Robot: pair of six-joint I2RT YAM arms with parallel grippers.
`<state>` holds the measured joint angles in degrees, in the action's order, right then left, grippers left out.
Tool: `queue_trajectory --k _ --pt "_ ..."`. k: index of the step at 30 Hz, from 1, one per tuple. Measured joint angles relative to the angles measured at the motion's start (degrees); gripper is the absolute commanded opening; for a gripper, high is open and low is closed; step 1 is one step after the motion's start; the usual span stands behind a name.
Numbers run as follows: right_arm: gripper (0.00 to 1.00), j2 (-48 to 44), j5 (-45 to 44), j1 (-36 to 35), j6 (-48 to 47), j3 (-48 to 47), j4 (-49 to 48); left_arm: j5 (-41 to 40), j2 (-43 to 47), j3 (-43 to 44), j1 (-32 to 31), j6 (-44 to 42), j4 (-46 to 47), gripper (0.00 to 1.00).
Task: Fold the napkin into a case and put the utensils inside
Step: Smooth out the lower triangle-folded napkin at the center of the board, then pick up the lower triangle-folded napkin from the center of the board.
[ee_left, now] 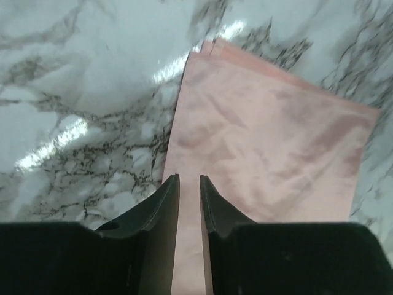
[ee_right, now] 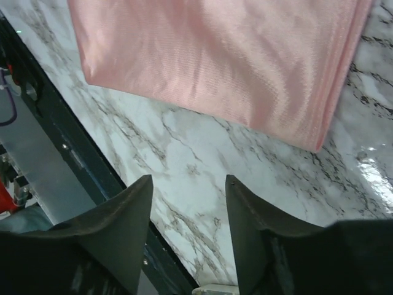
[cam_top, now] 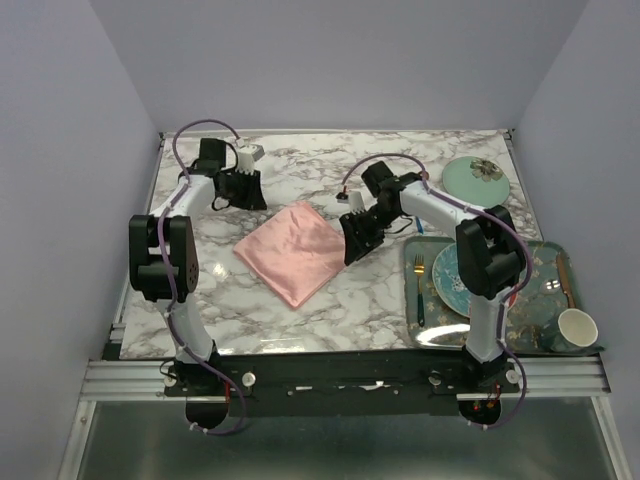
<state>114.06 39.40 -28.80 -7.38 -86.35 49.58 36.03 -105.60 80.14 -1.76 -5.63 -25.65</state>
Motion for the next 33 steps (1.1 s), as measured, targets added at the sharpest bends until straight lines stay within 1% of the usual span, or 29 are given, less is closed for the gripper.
queue_trajectory --k 2,6,11,19,22,24,25,27,28,31,33 --pt "0.55 0.1 -1.4 0.4 1.4 0.8 -0.4 -2.4 -2.8 -0.1 -0.4 -4.9 -4.6 0.32" --pt "0.55 0.4 -3.6 1.2 3.4 1.2 -0.6 -5.9 -4.2 -1.7 -1.0 -9.9 -9.2 0.31" --pt "0.56 1.9 -6.0 2.7 5.0 1.2 -0.8 -9.1 -3.8 -5.8 -1.3 -13.8 -11.7 0.26" --pt "0.63 5.9 -6.5 6.3 5.2 0.0 -0.9 -9.9 4.3 -17.5 -3.8 -15.0 -13.7 0.15" --pt "0.66 6.4 -5.9 7.0 4.3 -1.8 -0.9 -9.8 6.6 -20.5 -5.8 -15.2 -15.1 0.14" --pt "0.67 6.6 -5.3 7.1 3.5 -3.1 -0.9 -9.8 8.3 -21.9 -7.5 -15.7 -16.9 0.18" --pt "0.67 6.7 -5.1 7.1 3.1 -3.7 -0.7 -9.8 9.0 -22.0 -8.1 -15.8 -17.5 0.27" --pt "0.67 7.2 -4.3 7.1 2.1 -5.4 -0.5 -9.2 10.6 -21.7 -9.1 -16.5 -19.8 0.37" --pt "0.67 8.0 -3.8 7.1 1.2 -6.9 -0.1 -8.5 11.0 -21.4 -9.1 -17.1 -20.9 0.45" --pt "0.67 9.6 -3.3 7.1 0.2 -9.4 0.1 -6.9 11.9 -20.9 -9.1 -18.4 -22.9 0.5" --pt "0.67 11.3 -3.3 7.1 -0.4 -11.8 0.5 -6.0 12.7 -20.9 -8.8 -18.8 -23.8 0.5"
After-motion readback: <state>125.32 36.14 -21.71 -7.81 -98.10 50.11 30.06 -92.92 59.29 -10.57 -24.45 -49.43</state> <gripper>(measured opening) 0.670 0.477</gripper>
